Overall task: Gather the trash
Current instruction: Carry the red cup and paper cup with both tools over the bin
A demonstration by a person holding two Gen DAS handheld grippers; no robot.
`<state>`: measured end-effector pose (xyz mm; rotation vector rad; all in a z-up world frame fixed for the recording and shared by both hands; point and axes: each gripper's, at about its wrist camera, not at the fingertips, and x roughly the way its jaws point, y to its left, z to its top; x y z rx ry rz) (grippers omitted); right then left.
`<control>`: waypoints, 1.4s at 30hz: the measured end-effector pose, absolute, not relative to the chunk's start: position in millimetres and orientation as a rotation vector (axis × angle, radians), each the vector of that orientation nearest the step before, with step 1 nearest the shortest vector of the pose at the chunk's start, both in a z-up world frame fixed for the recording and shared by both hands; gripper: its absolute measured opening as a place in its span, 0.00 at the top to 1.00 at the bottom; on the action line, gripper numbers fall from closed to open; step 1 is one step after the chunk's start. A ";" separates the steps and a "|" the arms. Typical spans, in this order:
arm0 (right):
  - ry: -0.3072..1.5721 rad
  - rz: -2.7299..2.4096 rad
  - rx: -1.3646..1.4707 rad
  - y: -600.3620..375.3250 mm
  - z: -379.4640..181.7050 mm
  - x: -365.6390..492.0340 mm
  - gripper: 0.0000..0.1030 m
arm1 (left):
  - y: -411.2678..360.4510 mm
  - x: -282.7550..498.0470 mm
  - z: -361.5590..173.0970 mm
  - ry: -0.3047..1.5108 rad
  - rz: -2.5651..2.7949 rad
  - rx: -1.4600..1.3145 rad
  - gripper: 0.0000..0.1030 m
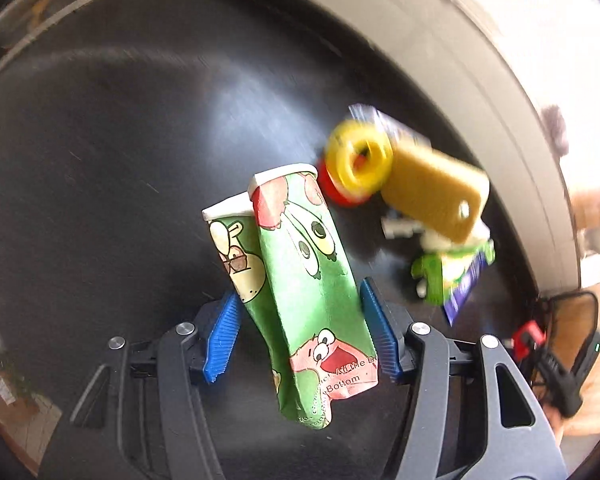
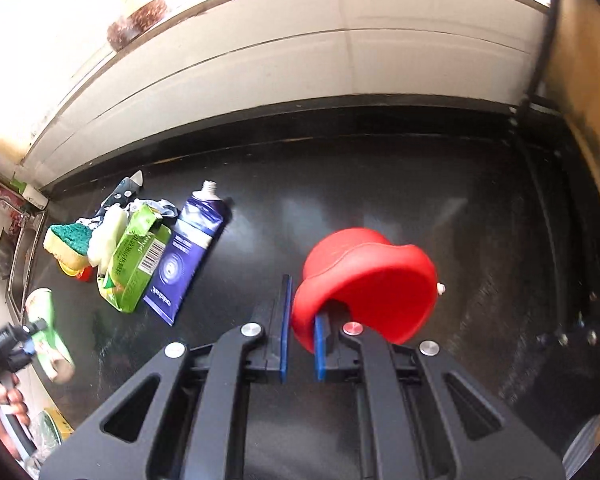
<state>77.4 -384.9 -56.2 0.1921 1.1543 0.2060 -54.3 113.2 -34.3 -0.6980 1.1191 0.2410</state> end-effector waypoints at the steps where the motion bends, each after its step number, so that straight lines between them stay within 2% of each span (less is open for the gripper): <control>1: 1.152 0.205 0.204 -387.6 -55.2 74.4 0.90 | 122.6 -57.7 -28.0 1.102 0.257 -0.698 0.45; 12: 1.126 0.357 0.113 -328.4 -29.1 79.2 0.90 | 213.4 -135.3 9.1 0.936 0.541 -0.758 0.45; 23: 1.077 0.747 -0.089 -148.2 20.5 63.8 0.90 | 284.6 -259.9 31.0 0.898 0.799 -0.737 0.44; 32: 1.014 1.174 -0.341 55.1 64.9 -40.1 0.90 | 315.8 -370.5 21.9 0.836 0.957 -0.879 0.44; 42: 1.044 1.407 -0.559 193.2 45.9 -153.8 0.90 | 305.8 -463.3 -18.1 0.891 1.076 -0.958 0.44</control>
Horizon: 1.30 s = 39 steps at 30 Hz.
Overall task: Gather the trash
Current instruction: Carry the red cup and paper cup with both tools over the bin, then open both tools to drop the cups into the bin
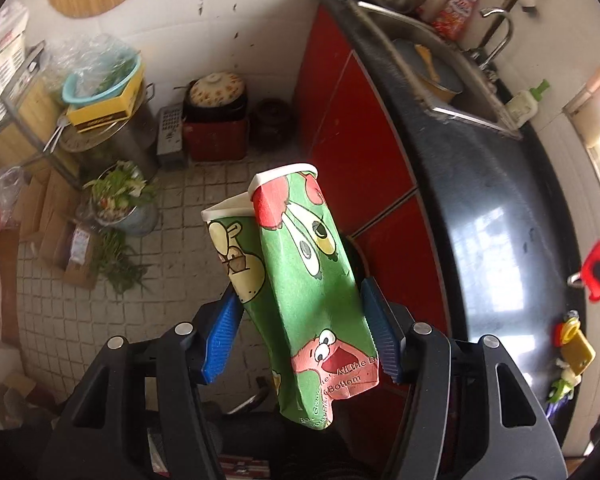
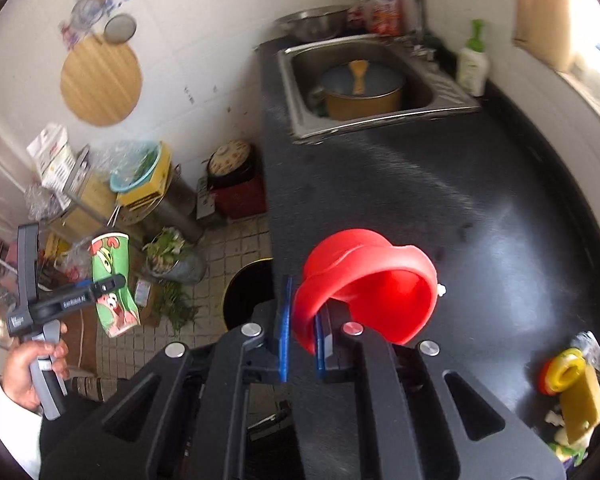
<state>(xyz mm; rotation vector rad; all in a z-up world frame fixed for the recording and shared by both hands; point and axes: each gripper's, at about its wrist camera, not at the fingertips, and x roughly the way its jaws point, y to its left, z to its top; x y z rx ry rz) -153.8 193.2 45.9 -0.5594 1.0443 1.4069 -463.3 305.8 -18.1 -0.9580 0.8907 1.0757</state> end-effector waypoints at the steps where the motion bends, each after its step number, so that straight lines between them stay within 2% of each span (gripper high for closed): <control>1: 1.059 1.423 -0.574 204.2 40.7 -163.2 0.90 | 303.3 -469.3 -21.9 0.897 1.074 -0.966 0.44; 10: 1.190 1.551 -0.691 273.6 -17.4 -242.5 0.90 | 302.6 -475.9 -80.4 0.954 1.018 -1.056 0.44; 21: 1.284 1.591 -0.838 283.9 -102.9 -290.8 0.90 | 336.5 -462.6 -143.8 1.021 0.990 -1.110 0.43; 30: 1.274 1.579 -0.929 291.8 -134.5 -294.9 0.90 | 377.0 -435.0 -166.3 1.016 0.956 -1.136 0.43; 39: 1.281 1.578 -0.956 293.3 -145.1 -293.4 0.90 | 380.5 -421.9 -179.7 1.021 0.931 -1.154 0.43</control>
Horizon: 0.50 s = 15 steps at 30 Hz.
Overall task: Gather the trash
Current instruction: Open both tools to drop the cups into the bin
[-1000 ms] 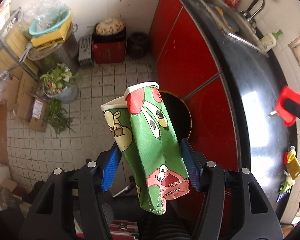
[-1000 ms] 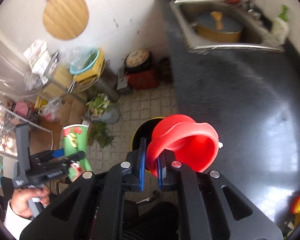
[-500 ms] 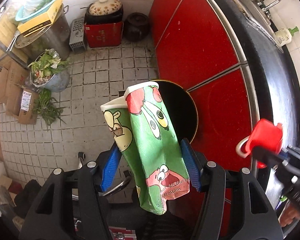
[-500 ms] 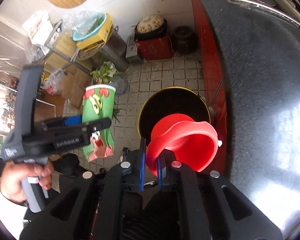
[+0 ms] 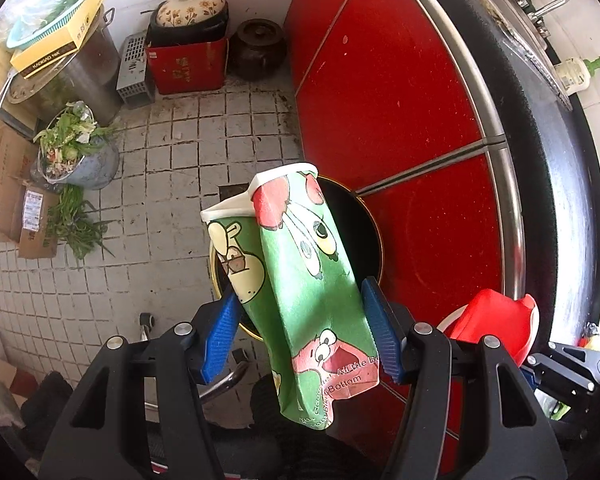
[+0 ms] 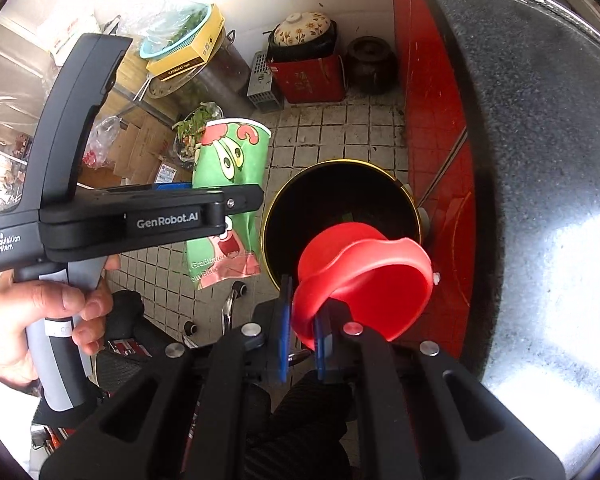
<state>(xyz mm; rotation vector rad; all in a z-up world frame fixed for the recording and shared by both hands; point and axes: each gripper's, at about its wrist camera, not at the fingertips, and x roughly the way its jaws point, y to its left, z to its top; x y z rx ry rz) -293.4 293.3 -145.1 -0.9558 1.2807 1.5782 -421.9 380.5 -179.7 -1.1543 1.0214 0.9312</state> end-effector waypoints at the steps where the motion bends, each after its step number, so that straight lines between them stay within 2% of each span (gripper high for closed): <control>1: 1.280 1.580 -0.961 292.5 -146.2 -294.1 0.90 | 380.7 -421.9 -181.0 1.023 0.931 -1.156 0.43; 4: 1.279 1.581 -0.970 292.7 -148.6 -295.7 0.90 | 383.5 -422.3 -182.6 1.025 0.936 -1.156 0.43; 8: 1.283 1.594 -0.951 298.7 -148.7 -296.1 0.89 | 392.8 -420.9 -178.2 1.022 0.938 -1.161 0.34; 10: 1.259 1.626 -0.945 300.9 -144.6 -297.9 0.69 | 401.2 -421.9 -175.7 1.031 0.936 -1.199 0.30; 11: 1.233 1.637 -0.952 301.4 -141.4 -300.4 0.33 | 407.6 -422.9 -170.9 1.030 0.947 -1.211 0.24; 12: 1.203 1.651 -0.947 300.5 -136.9 -302.4 0.17 | 412.4 -424.2 -164.6 1.020 0.963 -1.211 0.16; 14: 1.183 1.676 -0.940 298.7 -130.7 -304.5 0.17 | 422.7 -426.0 -145.7 0.990 0.989 -1.201 0.08; 15: 1.181 1.681 -0.938 298.1 -127.9 -305.1 0.17 | 425.3 -425.6 -139.8 0.984 0.984 -1.198 0.08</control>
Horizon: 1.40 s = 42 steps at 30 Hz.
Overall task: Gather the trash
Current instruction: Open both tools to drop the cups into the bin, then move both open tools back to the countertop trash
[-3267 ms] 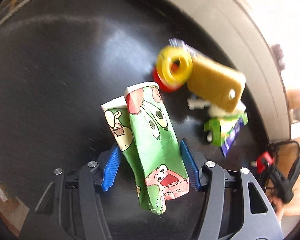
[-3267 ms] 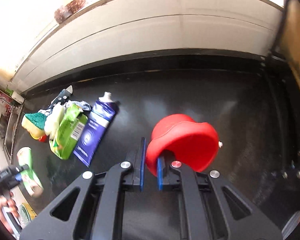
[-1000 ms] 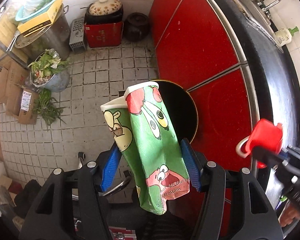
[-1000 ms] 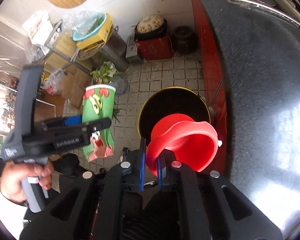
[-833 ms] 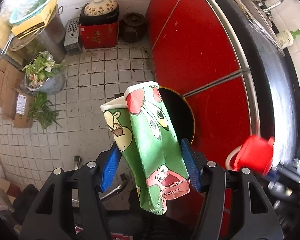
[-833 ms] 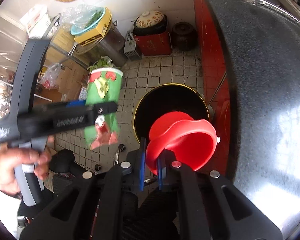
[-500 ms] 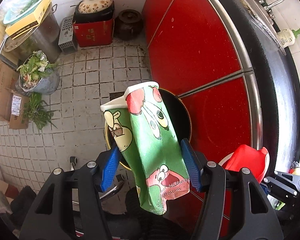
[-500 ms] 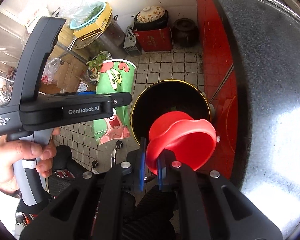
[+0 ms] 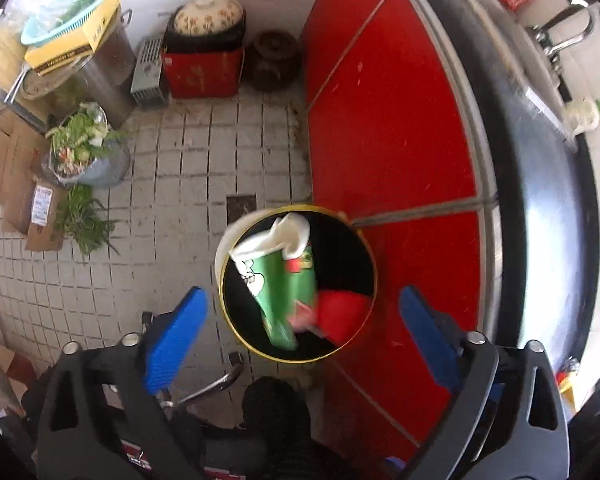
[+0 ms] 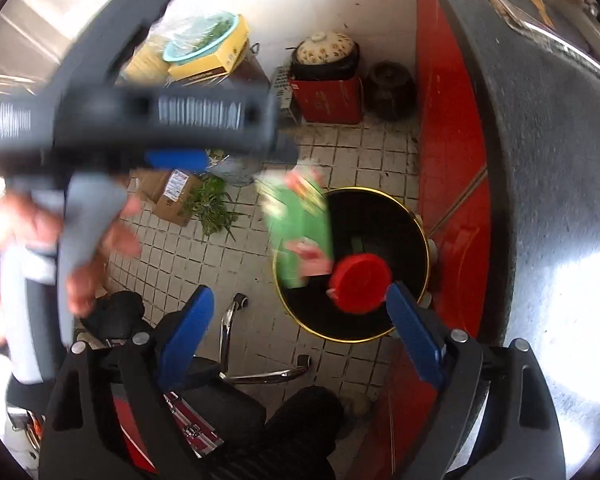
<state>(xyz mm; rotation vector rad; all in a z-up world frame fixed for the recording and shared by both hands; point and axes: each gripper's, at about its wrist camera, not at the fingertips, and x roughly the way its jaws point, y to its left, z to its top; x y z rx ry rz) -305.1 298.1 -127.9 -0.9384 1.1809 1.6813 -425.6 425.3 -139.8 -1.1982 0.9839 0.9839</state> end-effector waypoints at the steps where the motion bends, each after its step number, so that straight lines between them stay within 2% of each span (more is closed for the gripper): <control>1: 1.179 1.689 -0.927 297.2 -122.8 -304.6 0.17 | 427.7 -425.3 -132.4 0.979 0.976 -1.192 0.08; 5: 1.161 1.740 -0.858 289.3 -88.5 -297.3 0.17 | 427.0 -431.2 -88.6 0.935 1.001 -1.153 0.08; 9: 1.062 1.705 -0.767 258.0 -42.3 -259.8 0.15 | 417.6 -422.4 -43.2 0.903 1.007 -1.063 0.06; 11: 1.050 1.601 -0.690 227.9 -27.5 -216.2 0.07 | 407.4 -401.3 -24.8 0.921 0.981 -0.990 0.06; 15: 1.038 1.316 -0.548 134.0 -15.6 -117.6 0.07 | 384.2 -342.5 -9.1 0.981 0.870 -0.865 0.06; 22: 1.114 0.758 -0.369 -86.2 -29.0 3.2 0.07 | 318.0 -184.3 -9.7 1.112 0.549 -0.695 0.06; 28: 1.219 0.358 -0.084 -236.7 -61.4 32.1 0.07 | 235.6 -62.9 -18.8 1.196 0.308 -0.533 0.06; 35: 1.306 0.205 0.067 -305.2 -93.1 45.1 0.07 | 140.3 42.2 -38.2 1.281 0.153 -0.343 0.06; 42: 1.328 0.146 0.083 -322.5 -100.8 73.4 0.07 | 98.5 91.7 -57.1 1.286 0.137 -0.178 0.06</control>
